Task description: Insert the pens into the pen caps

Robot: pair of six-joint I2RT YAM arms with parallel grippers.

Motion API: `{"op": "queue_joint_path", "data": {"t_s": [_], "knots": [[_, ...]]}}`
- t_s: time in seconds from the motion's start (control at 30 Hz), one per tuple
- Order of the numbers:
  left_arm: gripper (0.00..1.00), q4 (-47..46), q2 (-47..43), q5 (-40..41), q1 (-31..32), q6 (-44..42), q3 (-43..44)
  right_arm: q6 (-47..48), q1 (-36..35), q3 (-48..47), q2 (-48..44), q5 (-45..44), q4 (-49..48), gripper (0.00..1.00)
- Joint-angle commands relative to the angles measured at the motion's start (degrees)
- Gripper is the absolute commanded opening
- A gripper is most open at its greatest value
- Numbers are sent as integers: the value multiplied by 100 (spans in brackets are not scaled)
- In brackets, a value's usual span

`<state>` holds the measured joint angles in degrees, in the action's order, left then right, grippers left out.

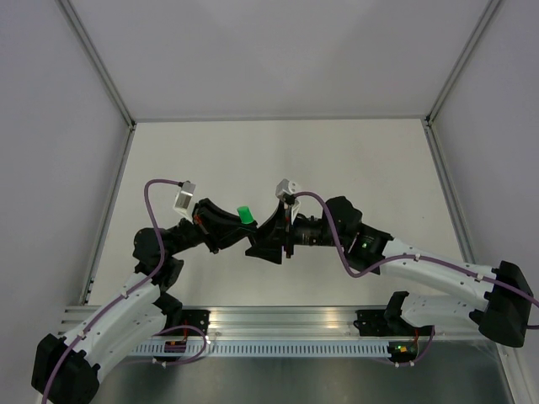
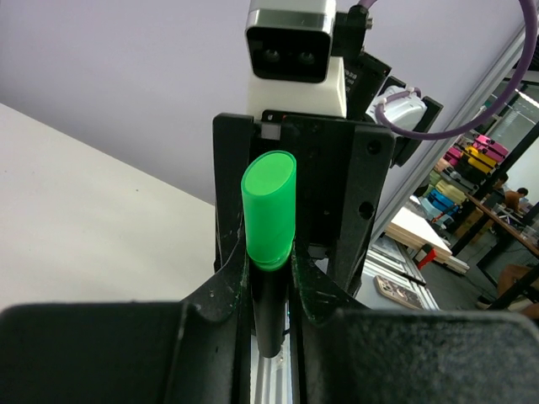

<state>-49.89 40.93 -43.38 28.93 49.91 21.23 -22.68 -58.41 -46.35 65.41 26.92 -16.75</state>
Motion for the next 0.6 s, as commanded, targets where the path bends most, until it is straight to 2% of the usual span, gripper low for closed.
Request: {"op": "queue_joint_path", "data": {"t_s": [0.0, 0.07, 0.2, 0.4, 0.47, 0.57], "knots": [[2, -320, -32, -4, -36, -17, 3, 88, -39, -409, -63, 68, -47, 59], [2, -329, -15, -13, -36, 10, 3, 97, -39, -489, 24, 138, 14, 57], [2, -329, 20, -48, -36, 36, 4, 202, -39, -700, 130, 217, 172, 48], [2, -355, 38, -48, -36, 54, 30, 132, -39, -762, 306, 481, 155, 42], [2, -372, 56, -74, -36, 63, 21, 158, -39, -744, 315, 472, 137, 35], [2, -416, 82, -75, -36, 80, -14, 158, -39, -744, 350, 472, 129, 20]]}}
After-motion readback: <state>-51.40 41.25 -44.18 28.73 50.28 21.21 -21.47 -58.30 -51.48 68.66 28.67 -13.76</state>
